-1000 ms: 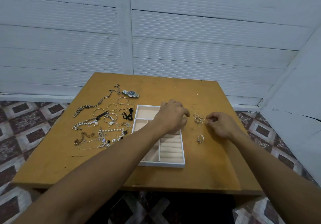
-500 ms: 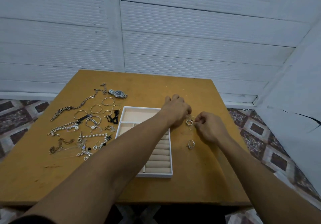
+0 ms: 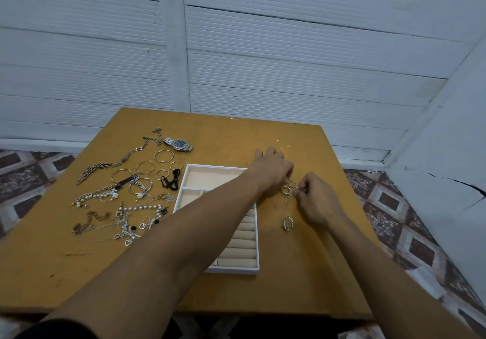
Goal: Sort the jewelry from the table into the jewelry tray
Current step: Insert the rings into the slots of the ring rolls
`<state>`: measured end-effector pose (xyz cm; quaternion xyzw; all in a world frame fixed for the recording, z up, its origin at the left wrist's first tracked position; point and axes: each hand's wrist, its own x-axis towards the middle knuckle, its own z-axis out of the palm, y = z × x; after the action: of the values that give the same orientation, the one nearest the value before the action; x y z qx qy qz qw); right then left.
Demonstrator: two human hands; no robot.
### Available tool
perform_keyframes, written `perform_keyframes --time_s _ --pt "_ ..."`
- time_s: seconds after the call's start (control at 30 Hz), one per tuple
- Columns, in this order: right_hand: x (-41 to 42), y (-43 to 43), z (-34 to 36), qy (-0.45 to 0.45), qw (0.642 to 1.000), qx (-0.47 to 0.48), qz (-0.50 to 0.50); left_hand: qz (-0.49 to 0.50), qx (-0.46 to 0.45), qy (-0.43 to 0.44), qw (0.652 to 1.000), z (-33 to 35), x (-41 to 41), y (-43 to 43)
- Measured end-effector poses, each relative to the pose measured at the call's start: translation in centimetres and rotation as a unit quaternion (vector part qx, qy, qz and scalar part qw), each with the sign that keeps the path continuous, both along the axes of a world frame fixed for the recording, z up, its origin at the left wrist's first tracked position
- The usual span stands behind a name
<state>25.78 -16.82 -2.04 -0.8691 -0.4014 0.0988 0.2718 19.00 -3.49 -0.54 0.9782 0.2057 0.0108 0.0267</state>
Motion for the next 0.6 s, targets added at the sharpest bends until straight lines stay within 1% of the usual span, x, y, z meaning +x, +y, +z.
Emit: perform_keyframes --time_s 0.1,0.23,0.43,0.6 --pt "-0.1 0.0 -0.1 -0.005 1.0 0.003 -0.002 0.005 -0.02 0.013 1.0 0.2 0.3 0.2" --pt "-0.2 -0.1 -0.3 -0.007 1.0 0.016 0.0 0.02 -0.024 0.027 0.999 0.6 0.8 0.0" --pt "-0.5 -0.7 -0.2 0.003 0.999 0.053 0.006 0.01 -0.061 -0.032 0.998 1.5 0.1 0.3" --pt "-0.5 -1.6 0.4 0.037 0.997 0.074 -0.007 0.015 -0.068 -0.061 0.996 3.6 -2.3 1.0"
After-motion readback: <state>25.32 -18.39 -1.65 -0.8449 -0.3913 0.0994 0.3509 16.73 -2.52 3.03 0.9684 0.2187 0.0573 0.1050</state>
